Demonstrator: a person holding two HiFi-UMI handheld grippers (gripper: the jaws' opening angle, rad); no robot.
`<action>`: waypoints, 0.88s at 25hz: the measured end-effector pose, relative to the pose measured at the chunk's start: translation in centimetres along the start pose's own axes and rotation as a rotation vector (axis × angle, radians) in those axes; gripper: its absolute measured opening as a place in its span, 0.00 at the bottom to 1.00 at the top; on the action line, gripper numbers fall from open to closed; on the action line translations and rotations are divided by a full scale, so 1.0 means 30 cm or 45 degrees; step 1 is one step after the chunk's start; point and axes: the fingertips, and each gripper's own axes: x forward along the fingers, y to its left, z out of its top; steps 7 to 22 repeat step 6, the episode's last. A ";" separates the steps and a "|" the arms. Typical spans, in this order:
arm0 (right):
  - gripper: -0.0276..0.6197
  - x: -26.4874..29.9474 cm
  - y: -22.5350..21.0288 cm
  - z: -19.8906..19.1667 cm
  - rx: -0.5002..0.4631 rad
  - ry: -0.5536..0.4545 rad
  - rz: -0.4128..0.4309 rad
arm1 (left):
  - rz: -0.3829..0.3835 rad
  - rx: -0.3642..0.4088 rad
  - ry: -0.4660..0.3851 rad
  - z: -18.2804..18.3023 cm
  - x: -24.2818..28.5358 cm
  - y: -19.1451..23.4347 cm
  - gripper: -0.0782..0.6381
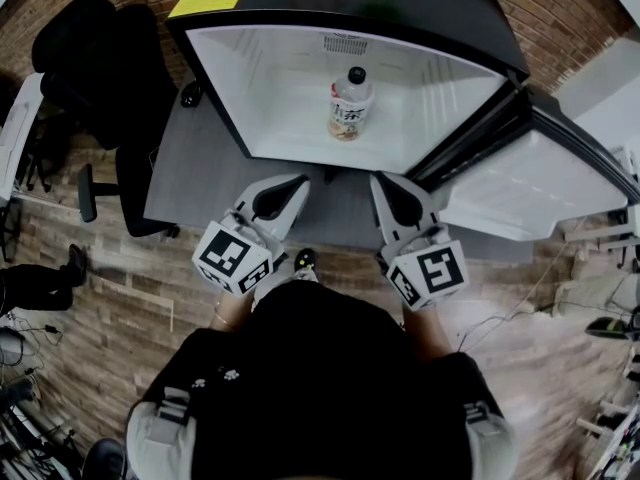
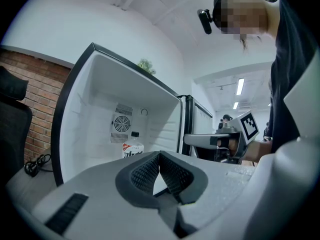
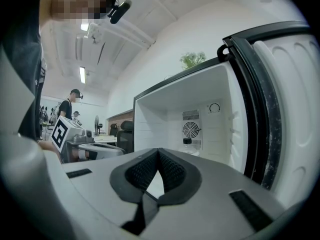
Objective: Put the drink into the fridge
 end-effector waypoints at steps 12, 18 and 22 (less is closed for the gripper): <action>0.04 0.005 0.003 -0.001 0.005 0.002 -0.001 | 0.004 -0.004 0.001 0.001 -0.004 0.004 0.11; 0.04 0.005 0.003 -0.001 0.005 0.002 -0.001 | 0.004 -0.004 0.001 0.001 -0.004 0.004 0.11; 0.04 0.005 0.003 -0.001 0.005 0.002 -0.001 | 0.004 -0.004 0.001 0.001 -0.004 0.004 0.11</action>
